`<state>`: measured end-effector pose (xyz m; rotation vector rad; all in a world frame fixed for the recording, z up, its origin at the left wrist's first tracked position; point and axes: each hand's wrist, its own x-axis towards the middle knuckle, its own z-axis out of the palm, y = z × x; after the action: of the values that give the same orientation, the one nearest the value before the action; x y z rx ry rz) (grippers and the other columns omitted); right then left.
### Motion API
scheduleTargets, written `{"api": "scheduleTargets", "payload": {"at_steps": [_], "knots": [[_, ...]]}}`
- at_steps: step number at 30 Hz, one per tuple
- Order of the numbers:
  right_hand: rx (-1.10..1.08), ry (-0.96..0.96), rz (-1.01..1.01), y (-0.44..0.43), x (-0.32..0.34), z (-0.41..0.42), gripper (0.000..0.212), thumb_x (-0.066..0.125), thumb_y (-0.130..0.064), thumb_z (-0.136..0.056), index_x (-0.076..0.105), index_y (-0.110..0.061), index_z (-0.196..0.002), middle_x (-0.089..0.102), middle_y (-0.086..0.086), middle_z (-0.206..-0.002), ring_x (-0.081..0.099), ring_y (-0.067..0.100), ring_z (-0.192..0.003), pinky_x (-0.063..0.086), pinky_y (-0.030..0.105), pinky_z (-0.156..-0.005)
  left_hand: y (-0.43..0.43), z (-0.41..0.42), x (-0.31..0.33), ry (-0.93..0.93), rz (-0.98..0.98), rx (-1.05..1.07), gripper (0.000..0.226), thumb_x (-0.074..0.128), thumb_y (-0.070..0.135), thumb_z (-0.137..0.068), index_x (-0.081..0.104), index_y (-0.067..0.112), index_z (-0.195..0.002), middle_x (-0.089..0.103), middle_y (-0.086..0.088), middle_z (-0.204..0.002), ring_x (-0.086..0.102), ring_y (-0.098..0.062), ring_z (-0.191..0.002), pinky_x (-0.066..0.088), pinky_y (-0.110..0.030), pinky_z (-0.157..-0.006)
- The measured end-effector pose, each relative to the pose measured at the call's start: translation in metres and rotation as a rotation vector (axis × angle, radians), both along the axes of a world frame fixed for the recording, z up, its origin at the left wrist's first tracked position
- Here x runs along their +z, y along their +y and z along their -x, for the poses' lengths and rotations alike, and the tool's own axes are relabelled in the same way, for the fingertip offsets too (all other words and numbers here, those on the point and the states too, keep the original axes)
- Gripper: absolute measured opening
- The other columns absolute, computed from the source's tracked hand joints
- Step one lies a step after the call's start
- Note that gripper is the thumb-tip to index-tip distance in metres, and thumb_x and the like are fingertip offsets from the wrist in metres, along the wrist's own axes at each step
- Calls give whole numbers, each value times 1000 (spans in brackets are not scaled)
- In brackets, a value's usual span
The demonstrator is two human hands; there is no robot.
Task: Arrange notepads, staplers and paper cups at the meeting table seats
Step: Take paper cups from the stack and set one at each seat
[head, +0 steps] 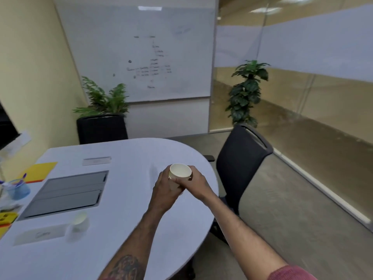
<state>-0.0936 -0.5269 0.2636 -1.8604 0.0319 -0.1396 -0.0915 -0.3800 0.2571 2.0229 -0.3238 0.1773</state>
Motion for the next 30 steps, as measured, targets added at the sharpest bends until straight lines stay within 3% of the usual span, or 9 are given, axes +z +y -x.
{"api": "scheduleTargets", "payload": {"at_steps": [5,9,13,17,22,26,30], "knots": [[-110,-39,-107,-109,11,12,65,82,-60,-60,58,-39,-116,68,-19,-107,64,-4,-98,52,17,-73,-108,4,-1,-1,17,-107,74,70,62,-66,45,43,-132,56,15,-130,56,-9,-114,53,-41,-92],[-258,-106,-132,-200,19,20,61,81,-65,-59,60,-39,-110,70,-18,-105,65,-4,-94,54,20,-75,-188,2,-9,27,-3,-180,61,78,56,-68,49,41,-120,56,13,-120,56,-9,-108,52,-41,-91],[-381,-127,-104,-287,24,30,71,79,-66,-60,58,-33,-120,68,-13,-110,64,5,-102,57,33,-84,-255,-4,-12,42,47,-230,58,83,44,-71,46,45,-116,58,22,-113,56,-5,-108,48,-27,-86],[-502,-129,-8,-359,22,47,76,75,-70,-58,53,-37,-122,63,-17,-110,59,1,-102,50,23,-74,-313,-9,-10,75,57,-280,64,84,38,-72,42,41,-119,55,24,-112,54,-2,-104,38,-11,-77],[-651,-88,34,-434,7,66,77,76,-67,-58,52,-36,-124,63,-15,-110,59,6,-102,45,19,-71,-376,-23,-12,101,20,-332,71,85,43,-70,43,30,-125,58,10,-120,56,-11,-109,47,-27,-88],[-751,-50,44,-488,-8,75,77,78,-63,-60,52,-33,-126,63,-12,-112,58,10,-104,45,20,-73,-427,-37,-16,113,13,-381,70,86,45,-68,49,32,-126,59,14,-117,53,-6,-108,38,-10,-77],[-844,-20,45,-543,-19,70,73,80,-60,-62,53,-32,-124,62,-13,-110,58,11,-103,45,25,-75,-483,-59,-21,122,19,-449,61,87,41,-68,53,33,-118,60,18,-111,56,-4,-105,40,-7,-75]]}}
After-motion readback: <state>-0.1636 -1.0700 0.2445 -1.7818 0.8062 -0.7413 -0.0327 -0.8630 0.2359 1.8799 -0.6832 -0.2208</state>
